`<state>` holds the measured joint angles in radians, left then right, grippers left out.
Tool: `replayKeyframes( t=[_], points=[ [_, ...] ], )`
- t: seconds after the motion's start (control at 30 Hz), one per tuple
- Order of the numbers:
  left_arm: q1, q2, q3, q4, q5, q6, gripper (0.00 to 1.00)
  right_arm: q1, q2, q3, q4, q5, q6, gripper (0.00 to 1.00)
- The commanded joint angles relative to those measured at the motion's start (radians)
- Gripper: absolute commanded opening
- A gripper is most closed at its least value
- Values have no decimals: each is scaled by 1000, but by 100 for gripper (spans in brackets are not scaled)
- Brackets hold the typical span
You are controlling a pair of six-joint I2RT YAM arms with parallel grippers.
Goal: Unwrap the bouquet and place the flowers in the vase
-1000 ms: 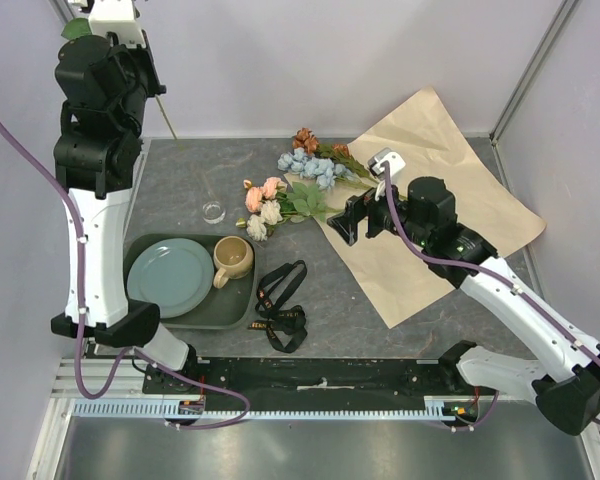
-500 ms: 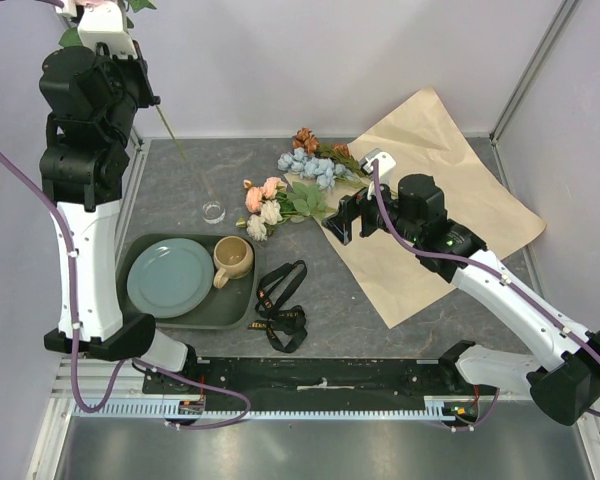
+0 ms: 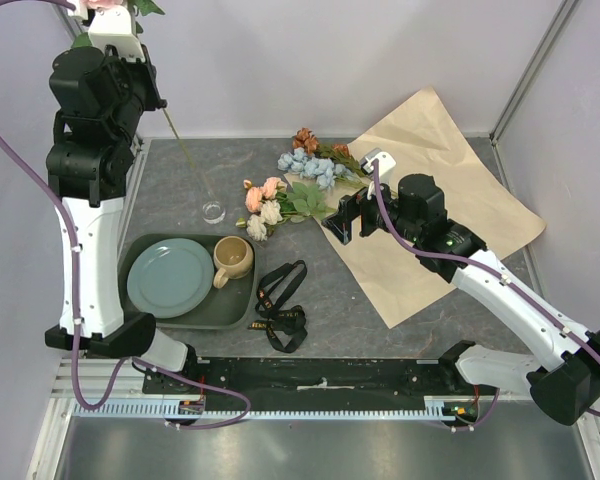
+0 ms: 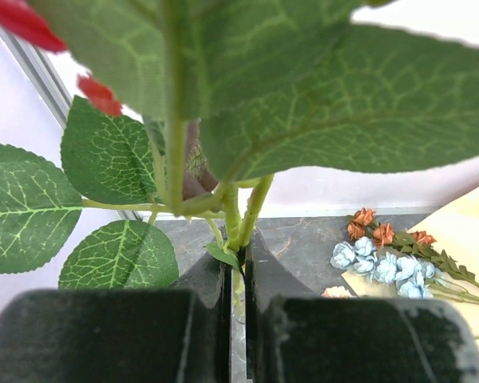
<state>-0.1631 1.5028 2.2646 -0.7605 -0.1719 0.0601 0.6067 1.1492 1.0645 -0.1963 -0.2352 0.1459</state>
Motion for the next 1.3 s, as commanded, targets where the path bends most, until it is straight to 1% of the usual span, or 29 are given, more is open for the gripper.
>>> replayKeyframes(
  t=[0.0, 0.37, 0.67, 0.7, 0.87, 1.27],
  points=[
    [7, 8, -16, 30, 22, -32, 2, 2, -11, -5, 41, -4, 1, 98],
    [14, -1, -123, 118, -1, -26, 2, 1, -2, -12, 47, -3, 4, 98],
    [34, 46, -160, 142, -37, -49, 2, 2, 1, -20, 51, -3, 6, 98],
    [34, 50, -165, 147, -44, -77, 2, 2, 1, -21, 52, -3, 6, 98],
    [42, 57, -232, 182, -75, -108, 2, 2, 4, -26, 54, -3, 11, 98],
    [63, 126, -306, 179, -115, -181, 2, 2, 7, -32, 54, -7, 14, 98]
  ],
)
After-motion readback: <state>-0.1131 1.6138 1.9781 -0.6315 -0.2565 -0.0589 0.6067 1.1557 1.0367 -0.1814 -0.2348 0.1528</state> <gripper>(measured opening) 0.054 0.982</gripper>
